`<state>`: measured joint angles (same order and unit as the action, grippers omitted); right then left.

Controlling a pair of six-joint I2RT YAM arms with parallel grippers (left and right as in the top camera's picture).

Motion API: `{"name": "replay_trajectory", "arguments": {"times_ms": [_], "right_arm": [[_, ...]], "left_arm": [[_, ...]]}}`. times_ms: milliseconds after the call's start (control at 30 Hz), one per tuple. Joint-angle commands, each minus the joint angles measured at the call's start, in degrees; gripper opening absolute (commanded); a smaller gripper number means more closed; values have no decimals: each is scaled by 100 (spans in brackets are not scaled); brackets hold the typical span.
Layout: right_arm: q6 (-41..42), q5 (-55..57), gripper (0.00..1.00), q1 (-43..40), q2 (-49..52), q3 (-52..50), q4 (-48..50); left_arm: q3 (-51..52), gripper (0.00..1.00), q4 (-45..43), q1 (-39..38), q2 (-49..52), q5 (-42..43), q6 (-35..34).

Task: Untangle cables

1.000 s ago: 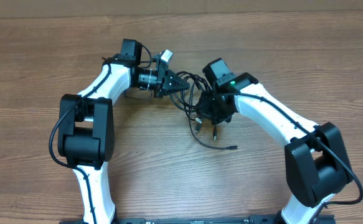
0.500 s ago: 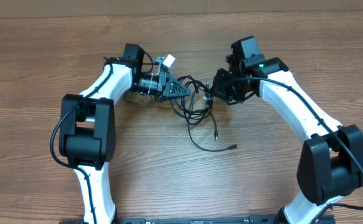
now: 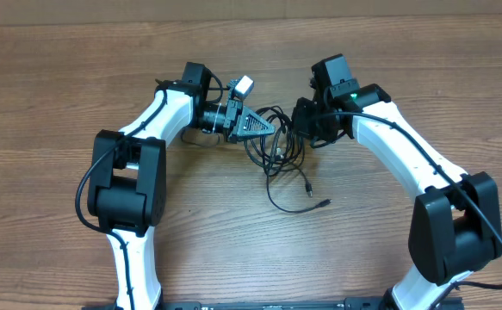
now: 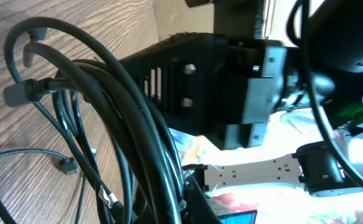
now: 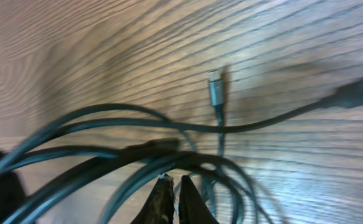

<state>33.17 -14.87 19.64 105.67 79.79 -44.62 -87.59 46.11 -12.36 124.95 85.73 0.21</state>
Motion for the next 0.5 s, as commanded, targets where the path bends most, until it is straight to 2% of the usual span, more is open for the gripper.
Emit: {"name": "replay_trajectory", "arguments": {"times_ms": [0, 200, 467], "right_arm": [[-26, 304, 4, 22, -136, -66, 22], [-26, -66, 4, 125, -107, -155, -153], [-24, -177, 4, 391, -103, -660, 417]], "left_arm": [[-118, 4, 15, -7, -24, 363, 133], [-118, 4, 13, -7, -24, 426, 131], [-118, 4, 13, -7, -24, 411, 131]]}}
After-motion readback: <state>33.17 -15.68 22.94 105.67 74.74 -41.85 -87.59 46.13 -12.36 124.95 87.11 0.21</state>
